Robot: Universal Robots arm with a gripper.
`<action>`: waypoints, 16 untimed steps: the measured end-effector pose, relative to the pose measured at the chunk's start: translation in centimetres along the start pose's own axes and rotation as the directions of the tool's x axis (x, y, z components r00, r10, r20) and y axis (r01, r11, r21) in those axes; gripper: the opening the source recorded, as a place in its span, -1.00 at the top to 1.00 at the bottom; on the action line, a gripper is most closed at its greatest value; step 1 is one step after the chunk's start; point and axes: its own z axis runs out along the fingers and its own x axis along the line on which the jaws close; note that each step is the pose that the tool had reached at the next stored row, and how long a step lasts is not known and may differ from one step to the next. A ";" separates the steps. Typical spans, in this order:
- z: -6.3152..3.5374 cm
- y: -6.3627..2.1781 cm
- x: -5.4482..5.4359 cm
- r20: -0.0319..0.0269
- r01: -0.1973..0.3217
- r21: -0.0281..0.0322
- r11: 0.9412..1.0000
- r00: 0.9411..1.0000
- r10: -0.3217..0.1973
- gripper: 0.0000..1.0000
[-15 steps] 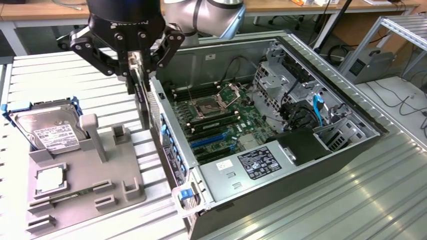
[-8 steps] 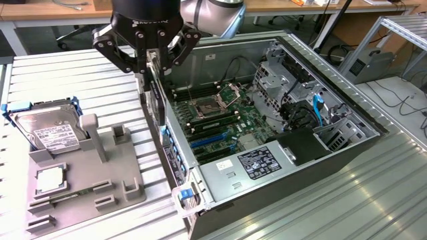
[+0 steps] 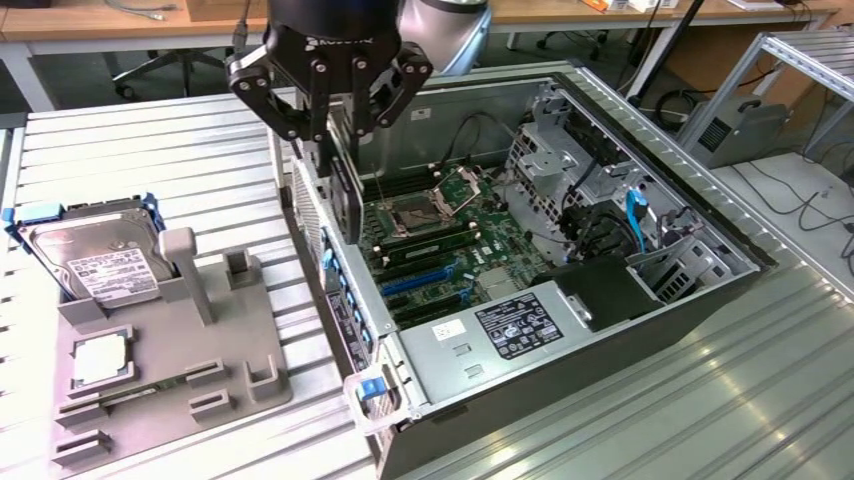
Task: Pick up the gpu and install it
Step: 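Pick up the gpu and move the gpu toward the slot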
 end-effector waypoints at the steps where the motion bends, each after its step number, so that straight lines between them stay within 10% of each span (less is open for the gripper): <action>1: 0.01 0.01 -0.3 0.000 0.000 0.000 1.000 1.000 0.000 0.45; 16: 0.15 0.24 -5.5 0.000 0.000 0.000 1.000 1.000 0.000 0.45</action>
